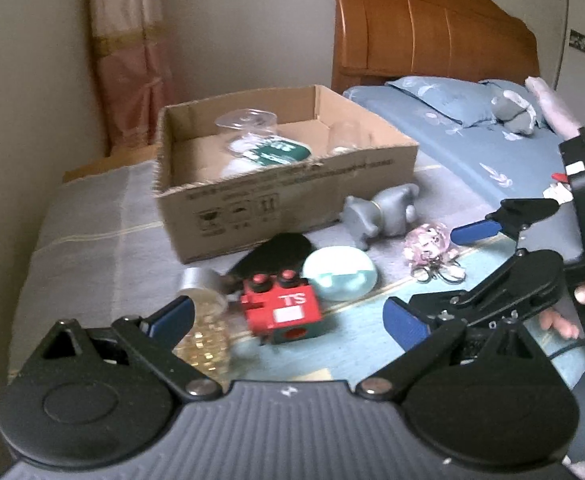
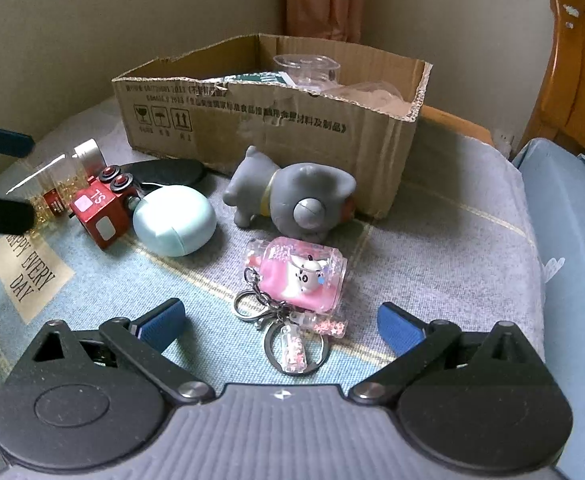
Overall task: Organize rigid objects
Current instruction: 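Move the left tool toward the red S.L toy, then close the left tool on the red S.L toy while the right tool grasps the pink keychain, then carry the S.L toy and pink keychain over the box and release both inside, then move the left tool to the gold-capsule bottle while the right tool approaches the light blue case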
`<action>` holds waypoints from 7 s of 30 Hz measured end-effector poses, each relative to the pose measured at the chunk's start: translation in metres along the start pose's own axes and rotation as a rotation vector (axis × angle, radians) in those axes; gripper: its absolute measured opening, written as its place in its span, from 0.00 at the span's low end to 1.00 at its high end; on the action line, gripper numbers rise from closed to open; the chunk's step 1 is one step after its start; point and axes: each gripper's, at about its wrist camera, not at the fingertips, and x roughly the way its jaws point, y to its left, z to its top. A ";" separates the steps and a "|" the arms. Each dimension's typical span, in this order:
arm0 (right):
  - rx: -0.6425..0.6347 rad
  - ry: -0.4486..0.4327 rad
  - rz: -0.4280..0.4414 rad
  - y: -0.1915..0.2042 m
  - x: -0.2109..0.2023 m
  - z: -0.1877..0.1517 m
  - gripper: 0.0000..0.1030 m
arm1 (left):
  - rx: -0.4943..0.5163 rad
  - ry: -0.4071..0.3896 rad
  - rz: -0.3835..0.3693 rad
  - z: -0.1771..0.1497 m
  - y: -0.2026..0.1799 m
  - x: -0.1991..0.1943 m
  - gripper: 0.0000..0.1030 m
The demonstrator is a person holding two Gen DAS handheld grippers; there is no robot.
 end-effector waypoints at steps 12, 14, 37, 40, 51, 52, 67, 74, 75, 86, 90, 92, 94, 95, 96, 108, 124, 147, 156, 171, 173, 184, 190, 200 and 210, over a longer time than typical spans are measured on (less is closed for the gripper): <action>-0.014 -0.025 0.011 -0.005 -0.012 -0.013 1.00 | -0.062 0.123 0.053 -0.004 -0.008 0.044 0.88; -0.015 -0.032 0.013 -0.005 -0.013 -0.014 1.00 | -0.070 0.134 0.077 -0.003 -0.007 0.049 0.88; -0.014 -0.051 0.017 -0.004 -0.002 -0.005 1.00 | -0.033 0.116 0.073 -0.003 -0.007 0.055 0.52; 0.006 -0.045 -0.002 -0.005 0.001 -0.002 1.00 | -0.027 0.114 0.074 -0.003 -0.007 0.055 0.53; 0.053 -0.054 -0.069 0.000 0.006 0.009 0.75 | -0.036 0.114 0.050 -0.003 -0.003 0.056 0.49; 0.052 -0.056 -0.070 0.002 0.007 0.010 0.72 | -0.036 0.113 0.051 -0.003 -0.004 0.056 0.49; -0.009 -0.014 -0.045 0.005 -0.022 0.023 0.57 | 0.075 0.173 -0.015 0.010 -0.005 0.038 0.49; -0.038 -0.020 0.000 0.002 -0.056 0.036 0.57 | 0.155 0.155 -0.062 0.032 -0.009 0.009 0.49; -0.045 -0.023 0.002 0.002 -0.061 0.038 0.57 | 0.167 0.150 -0.065 0.036 -0.010 0.005 0.49; -0.078 -0.104 0.007 -0.007 -0.100 0.078 0.57 | 0.198 0.071 -0.079 0.097 0.002 -0.009 0.49; -0.095 -0.129 -0.004 -0.010 -0.102 0.098 0.57 | 0.203 0.041 -0.044 0.122 0.011 0.005 0.49; -0.100 -0.136 -0.005 -0.012 -0.101 0.109 0.57 | 0.198 0.034 -0.033 0.134 0.017 0.013 0.49; -0.096 -0.140 -0.007 -0.016 -0.098 0.119 0.57 | 0.188 0.029 -0.020 0.146 0.024 0.025 0.49; -0.094 -0.142 -0.009 -0.018 -0.097 0.125 0.57 | 0.187 0.029 -0.014 0.150 0.027 0.030 0.49; -0.091 -0.144 -0.011 -0.020 -0.095 0.130 0.57 | 0.186 0.030 -0.009 0.155 0.029 0.036 0.49; -0.058 -0.148 -0.024 -0.037 -0.072 0.169 0.57 | 0.098 0.072 0.097 0.180 0.069 0.113 0.62; -0.025 -0.080 -0.038 -0.049 -0.014 0.219 0.57 | 0.121 0.008 0.058 0.146 0.075 0.061 0.95; 0.013 -0.046 -0.089 -0.052 0.018 0.231 1.00 | 0.102 -0.015 0.051 0.122 0.074 0.026 0.95; 0.023 -0.044 -0.111 -0.031 -0.015 0.196 1.00 | 0.095 -0.020 0.061 0.110 0.060 0.007 0.95; 0.212 -0.091 -0.212 0.013 -0.026 0.089 1.00 | 0.073 -0.005 0.131 0.042 0.041 0.001 0.96; 0.245 -0.094 -0.207 0.015 -0.023 0.078 1.00 | 0.077 0.004 0.142 0.031 0.041 0.001 0.96; 0.339 -0.082 -0.211 0.030 -0.015 0.046 1.00 | 0.029 0.073 0.162 -0.014 0.045 0.018 0.96; 0.281 -0.038 -0.159 0.052 -0.005 0.041 1.00 | -0.008 0.098 0.171 -0.029 0.055 0.021 0.96; 0.241 0.022 -0.167 0.067 0.021 0.037 1.00 | -0.048 0.114 0.203 -0.042 0.080 0.015 0.96; 0.215 0.036 -0.192 0.068 0.029 0.028 1.00 | -0.101 0.109 0.237 -0.042 0.107 0.020 0.96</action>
